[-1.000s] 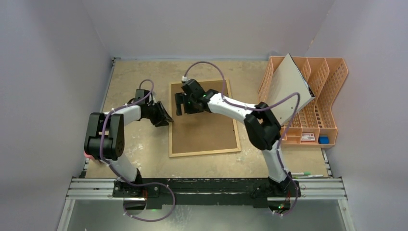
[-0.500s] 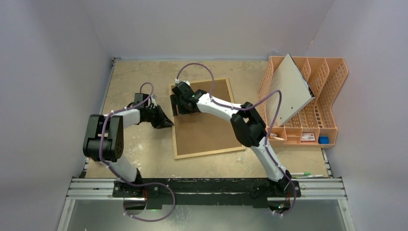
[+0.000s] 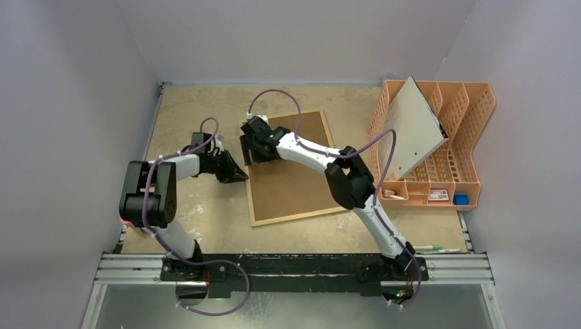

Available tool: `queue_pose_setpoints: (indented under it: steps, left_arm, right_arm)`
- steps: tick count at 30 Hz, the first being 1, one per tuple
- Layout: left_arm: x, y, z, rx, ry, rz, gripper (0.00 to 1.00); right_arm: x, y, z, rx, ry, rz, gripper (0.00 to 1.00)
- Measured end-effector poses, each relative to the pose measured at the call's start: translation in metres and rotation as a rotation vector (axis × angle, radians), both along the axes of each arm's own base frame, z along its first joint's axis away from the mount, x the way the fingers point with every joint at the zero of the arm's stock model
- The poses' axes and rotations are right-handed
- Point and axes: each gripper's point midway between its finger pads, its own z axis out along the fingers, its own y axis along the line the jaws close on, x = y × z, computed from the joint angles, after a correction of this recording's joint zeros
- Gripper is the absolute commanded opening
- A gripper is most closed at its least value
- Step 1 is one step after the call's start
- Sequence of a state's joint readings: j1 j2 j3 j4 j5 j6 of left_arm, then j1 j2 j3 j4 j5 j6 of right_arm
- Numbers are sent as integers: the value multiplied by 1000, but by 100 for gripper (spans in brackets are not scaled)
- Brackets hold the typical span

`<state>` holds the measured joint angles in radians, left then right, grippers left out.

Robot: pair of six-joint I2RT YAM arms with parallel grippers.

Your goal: Put the photo into the frame

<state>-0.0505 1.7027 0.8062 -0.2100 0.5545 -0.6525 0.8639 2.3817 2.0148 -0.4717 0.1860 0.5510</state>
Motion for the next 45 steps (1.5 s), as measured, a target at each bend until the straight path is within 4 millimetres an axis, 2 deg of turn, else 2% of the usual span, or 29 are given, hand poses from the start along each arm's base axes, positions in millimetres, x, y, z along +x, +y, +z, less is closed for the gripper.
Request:
queue_pose_setpoints:
  steps: [13,18,25,38,45]
  left_arm:
    - [0,0,0,0,5,-1,4]
    - [-1,0,0,1,6,-2,4]
    - [-2,0,0,3,6,-8,4]
    - [-2,0,0,6,10,-8,4]
    - [-2,1,0,16,18,-6,4]
  right_arm:
    - [2,0,-5,-60,-9,-26,78]
    - [3,0,-6,-63,-8,-36,75]
    - [10,7,-7,-51,-41,-50,64]
    - [7,9,-7,-5,-97,-3,68]
    - [0,-2,-8,-36,-104,39,62]
